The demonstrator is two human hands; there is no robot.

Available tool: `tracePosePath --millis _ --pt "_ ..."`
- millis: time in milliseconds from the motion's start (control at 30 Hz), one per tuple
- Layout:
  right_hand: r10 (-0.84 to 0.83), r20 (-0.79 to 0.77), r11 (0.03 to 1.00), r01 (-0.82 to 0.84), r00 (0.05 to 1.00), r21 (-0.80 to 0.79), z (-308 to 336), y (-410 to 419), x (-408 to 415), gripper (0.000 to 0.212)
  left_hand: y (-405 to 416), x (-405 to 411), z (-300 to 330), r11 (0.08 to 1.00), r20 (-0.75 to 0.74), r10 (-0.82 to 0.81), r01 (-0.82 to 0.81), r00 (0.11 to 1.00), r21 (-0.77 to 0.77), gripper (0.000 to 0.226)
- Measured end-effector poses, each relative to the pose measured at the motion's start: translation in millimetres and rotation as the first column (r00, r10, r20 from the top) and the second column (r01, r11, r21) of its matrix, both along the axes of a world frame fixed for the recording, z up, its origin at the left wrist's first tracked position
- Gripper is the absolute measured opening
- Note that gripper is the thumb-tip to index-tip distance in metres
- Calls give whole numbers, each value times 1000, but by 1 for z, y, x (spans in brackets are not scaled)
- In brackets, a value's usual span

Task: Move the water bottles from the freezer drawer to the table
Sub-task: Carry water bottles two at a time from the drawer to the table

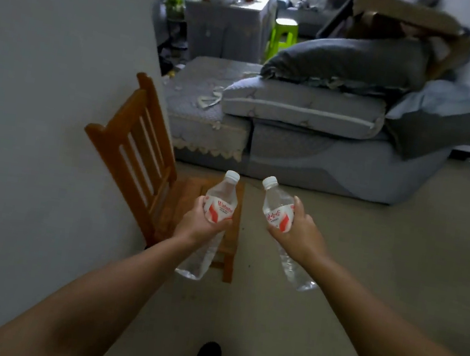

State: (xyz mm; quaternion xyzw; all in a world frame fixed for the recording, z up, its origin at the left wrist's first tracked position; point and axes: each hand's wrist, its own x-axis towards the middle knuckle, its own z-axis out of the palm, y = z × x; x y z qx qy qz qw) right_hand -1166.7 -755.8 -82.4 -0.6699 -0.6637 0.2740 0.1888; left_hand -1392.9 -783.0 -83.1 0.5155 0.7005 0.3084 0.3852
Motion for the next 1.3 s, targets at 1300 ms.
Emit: tracePosePath --millis 1300 --pt "-871 44 485 871 489 -81 -1 223 478 60 445 587 -35 529 -102 -849 832 519 -166 64"
